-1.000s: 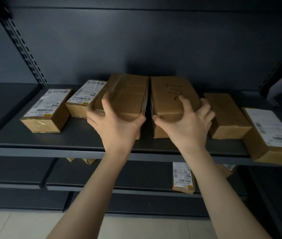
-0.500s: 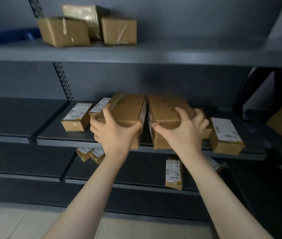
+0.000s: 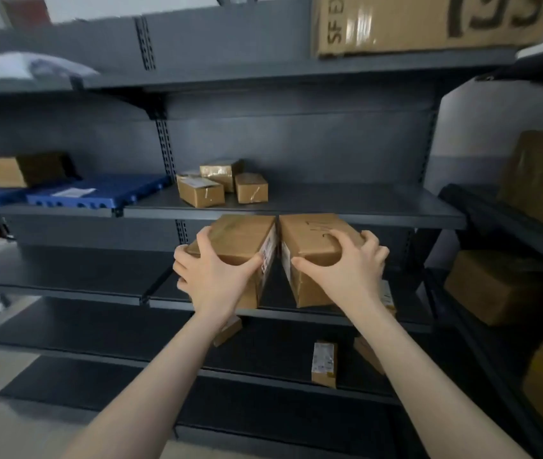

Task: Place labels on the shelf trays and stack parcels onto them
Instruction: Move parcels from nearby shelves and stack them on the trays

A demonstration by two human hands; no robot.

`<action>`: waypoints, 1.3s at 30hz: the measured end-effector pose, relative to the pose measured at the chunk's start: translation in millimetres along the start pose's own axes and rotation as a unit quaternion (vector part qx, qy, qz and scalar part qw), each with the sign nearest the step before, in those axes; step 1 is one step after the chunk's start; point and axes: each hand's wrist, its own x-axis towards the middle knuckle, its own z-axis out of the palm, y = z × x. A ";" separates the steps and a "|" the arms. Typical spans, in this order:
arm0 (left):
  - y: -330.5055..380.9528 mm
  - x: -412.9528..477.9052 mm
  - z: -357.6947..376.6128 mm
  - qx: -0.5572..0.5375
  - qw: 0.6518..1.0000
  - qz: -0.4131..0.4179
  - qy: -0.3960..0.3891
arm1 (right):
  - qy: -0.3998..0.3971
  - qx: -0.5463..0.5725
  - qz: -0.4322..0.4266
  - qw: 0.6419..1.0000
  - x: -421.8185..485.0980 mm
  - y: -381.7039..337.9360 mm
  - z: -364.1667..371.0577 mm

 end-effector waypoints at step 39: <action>-57.0 121.5 -429.4 -0.019 0.981 0.069 0.179 | -0.011 0.183 -0.203 0.962 -97.9 -349.9 -35.4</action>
